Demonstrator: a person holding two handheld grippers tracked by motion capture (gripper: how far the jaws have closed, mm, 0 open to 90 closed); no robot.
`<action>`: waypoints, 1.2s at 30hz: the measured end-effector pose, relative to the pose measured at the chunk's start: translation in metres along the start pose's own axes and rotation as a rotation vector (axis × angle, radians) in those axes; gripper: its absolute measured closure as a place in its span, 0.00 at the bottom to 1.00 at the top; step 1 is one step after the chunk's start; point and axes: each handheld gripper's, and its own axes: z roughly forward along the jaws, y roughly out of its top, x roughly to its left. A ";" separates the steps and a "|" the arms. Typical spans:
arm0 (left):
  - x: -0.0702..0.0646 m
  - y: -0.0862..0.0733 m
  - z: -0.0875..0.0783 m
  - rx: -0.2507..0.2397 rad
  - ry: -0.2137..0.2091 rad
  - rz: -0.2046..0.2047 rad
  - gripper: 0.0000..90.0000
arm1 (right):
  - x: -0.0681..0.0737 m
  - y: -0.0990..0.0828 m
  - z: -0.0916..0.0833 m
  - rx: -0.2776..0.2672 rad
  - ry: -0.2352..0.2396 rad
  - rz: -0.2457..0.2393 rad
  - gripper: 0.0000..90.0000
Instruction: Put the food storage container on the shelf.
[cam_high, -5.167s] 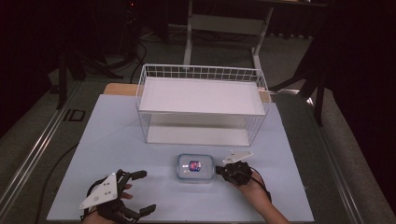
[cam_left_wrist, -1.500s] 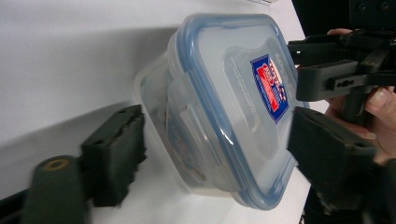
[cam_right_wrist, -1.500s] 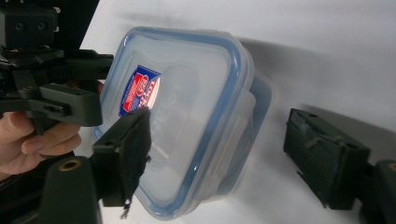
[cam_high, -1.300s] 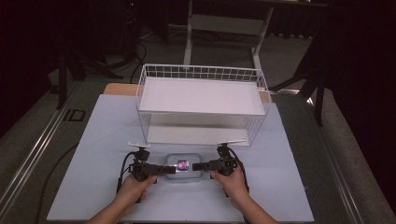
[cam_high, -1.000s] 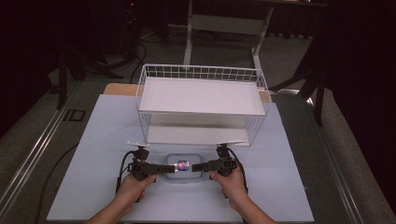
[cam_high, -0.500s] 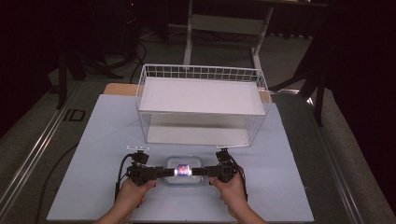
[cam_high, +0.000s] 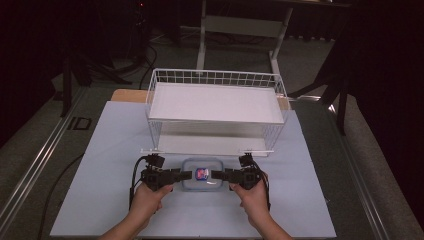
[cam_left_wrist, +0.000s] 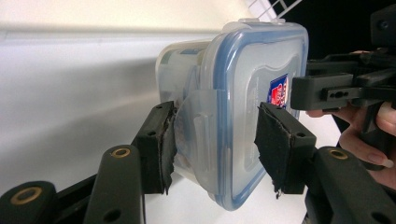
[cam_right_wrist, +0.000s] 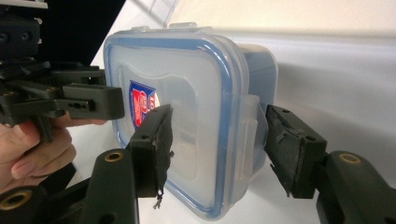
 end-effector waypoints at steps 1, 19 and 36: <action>-0.001 0.004 0.002 -0.002 0.000 0.005 0.55 | 0.000 0.003 -0.003 -0.012 -0.008 -0.007 0.48; 0.000 0.048 0.031 -0.087 -0.012 0.065 0.55 | -0.024 0.043 -0.017 -0.150 -0.049 -0.032 0.48; 0.026 0.061 0.052 -0.130 -0.005 0.066 0.55 | -0.044 0.056 0.005 -0.178 -0.061 -0.001 0.48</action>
